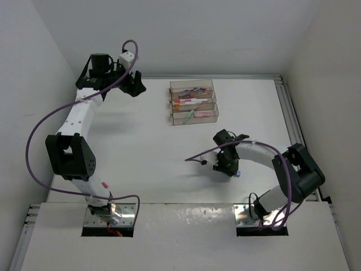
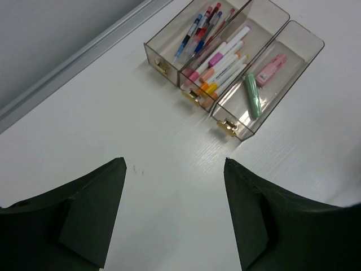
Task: Sort the stationery into containers
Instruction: Pick up the pen from the center of the board, then place the pen in the storage box.
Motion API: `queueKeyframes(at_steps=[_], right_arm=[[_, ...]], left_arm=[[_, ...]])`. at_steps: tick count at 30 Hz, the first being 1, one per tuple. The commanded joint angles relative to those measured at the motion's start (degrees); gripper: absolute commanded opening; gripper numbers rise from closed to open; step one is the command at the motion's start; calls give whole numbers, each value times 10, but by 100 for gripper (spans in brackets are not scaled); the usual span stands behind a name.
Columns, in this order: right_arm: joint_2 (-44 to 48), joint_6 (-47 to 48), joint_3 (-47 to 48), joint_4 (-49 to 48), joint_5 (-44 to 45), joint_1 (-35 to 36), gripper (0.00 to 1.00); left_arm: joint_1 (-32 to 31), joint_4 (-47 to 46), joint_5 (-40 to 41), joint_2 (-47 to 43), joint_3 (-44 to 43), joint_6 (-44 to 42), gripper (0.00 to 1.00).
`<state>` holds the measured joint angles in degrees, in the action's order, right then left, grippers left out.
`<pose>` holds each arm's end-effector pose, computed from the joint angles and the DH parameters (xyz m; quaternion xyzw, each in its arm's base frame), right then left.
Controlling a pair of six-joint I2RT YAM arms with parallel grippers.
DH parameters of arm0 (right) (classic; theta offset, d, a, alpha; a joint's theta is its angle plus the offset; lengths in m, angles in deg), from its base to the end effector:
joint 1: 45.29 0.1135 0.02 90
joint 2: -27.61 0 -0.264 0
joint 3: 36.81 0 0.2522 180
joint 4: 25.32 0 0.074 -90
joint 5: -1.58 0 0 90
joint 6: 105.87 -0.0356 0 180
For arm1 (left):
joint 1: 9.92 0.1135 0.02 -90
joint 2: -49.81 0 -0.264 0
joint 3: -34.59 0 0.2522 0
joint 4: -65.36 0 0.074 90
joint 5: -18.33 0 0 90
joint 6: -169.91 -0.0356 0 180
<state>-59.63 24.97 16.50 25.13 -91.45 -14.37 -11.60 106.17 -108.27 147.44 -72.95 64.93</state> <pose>0.1940 0.1184 0.1274 -0.5862 0.8082 0.0221 0.0511 0.3907 -0.0327 0.3659 0.2729 0.7948 -0.2171 0.4967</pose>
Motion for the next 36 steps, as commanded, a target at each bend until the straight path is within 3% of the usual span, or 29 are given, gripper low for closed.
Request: queueKeyframes(at_steps=[1, 6, 9, 12, 21, 32, 34, 35, 36], right_arm=[[-6, -7, 45, -17, -12, 4, 18], [-49, -18, 259, 39, -26, 8, 8], [-109, -16, 441, 66, -22, 6, 7], [-171, 7, 550, 66, -5, 0, 7], [-355, 63, 751, 47, 21, -44, 8], [-389, 57, 704, 38, -1, -56, 11], [-389, 57, 696, 42, -1, -56, 21], [-391, 58, 694, 46, -1, -57, 40], [-392, 58, 694, 51, 0, -56, 48]], left_arm=[[12, -4, 8, -50, 11, -9, 76], [40, -8, 6, -50, 32, -6, 76], [55, 6, -2, -36, 32, -7, 75], [70, 13, -4, -26, 33, 2, 74], [111, 38, -16, -27, 54, -20, 74], [163, 186, -58, -23, 63, -180, 73], [166, 229, -64, -22, 65, -269, 73], [166, 291, -68, -21, 62, -311, 73], [167, 327, -69, -18, 58, -406, 73]])
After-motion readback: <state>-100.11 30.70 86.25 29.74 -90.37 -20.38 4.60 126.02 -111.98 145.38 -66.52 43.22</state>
